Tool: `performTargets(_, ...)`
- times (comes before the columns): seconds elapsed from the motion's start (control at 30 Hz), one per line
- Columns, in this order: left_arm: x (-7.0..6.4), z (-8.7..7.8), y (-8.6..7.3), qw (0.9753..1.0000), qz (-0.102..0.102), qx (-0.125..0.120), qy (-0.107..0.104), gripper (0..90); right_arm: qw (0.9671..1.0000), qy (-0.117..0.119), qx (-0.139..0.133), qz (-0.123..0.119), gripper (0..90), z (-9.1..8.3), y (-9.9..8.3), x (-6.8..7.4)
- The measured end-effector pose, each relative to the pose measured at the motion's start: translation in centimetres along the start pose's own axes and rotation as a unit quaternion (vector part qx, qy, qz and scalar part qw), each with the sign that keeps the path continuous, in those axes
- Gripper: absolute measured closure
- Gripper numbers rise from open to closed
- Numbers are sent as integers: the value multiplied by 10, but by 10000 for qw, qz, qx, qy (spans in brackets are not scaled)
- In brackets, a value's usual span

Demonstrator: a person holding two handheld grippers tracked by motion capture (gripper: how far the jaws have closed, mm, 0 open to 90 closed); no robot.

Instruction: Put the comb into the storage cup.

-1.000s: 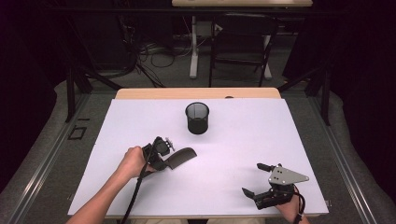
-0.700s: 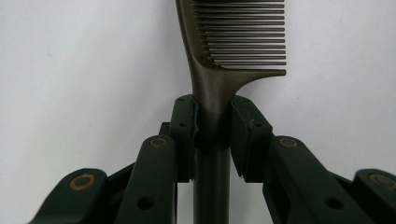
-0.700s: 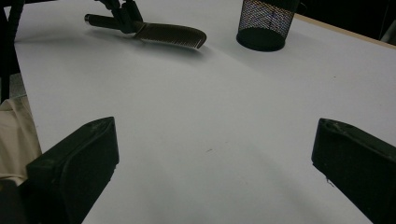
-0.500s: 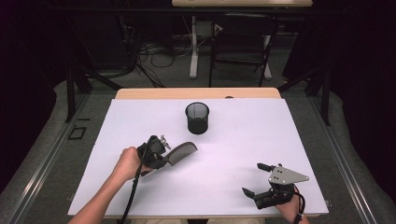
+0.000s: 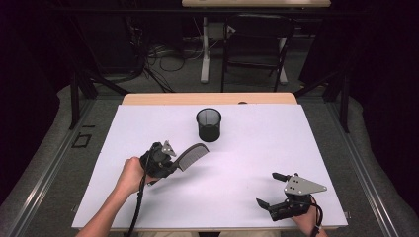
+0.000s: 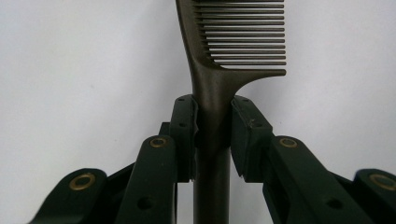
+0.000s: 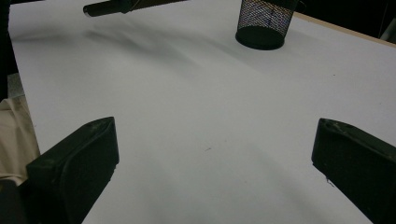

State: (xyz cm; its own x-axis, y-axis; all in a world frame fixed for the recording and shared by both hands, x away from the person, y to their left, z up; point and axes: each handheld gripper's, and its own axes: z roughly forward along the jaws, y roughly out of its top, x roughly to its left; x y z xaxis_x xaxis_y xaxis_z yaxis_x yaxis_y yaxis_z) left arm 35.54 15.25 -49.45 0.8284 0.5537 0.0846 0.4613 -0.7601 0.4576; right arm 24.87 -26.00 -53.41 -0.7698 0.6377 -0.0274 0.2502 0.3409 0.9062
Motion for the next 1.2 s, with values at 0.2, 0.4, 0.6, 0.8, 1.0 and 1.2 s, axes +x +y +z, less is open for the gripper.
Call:
performTargets(0.2, 0, -4, -3, 9992, -125, -366, 21, 720, 10000, -4, 5, -3, 3, 0, 0, 0)
performTargets(0.4, 0, -5, -5, 9973, -238, -697, 75, 720, 10000, -3, 7, -7, 3, 0, 0, 0)
performTargets(0.6, 0, -5, -10, 9942, -344, -1017, 115, 720, 10000, -4, 11, 6, 3, 0, 0, 0)
performTargets(0.8, -1, -6, -12, 9923, -359, -1182, 118, 720, 10000, -11, 11, 17, 3, 0, 0, -1)
performTargets(1.0, -2, -4, -16, 9902, -416, -1330, 119, 721, 10000, -11, 9, 8, 3, 0, 0, -1)
performTargets(1.2, -3, -5, -17, 9873, -427, -1524, 154, 720, 10000, -22, 10, 11, 3, 0, 0, -1)
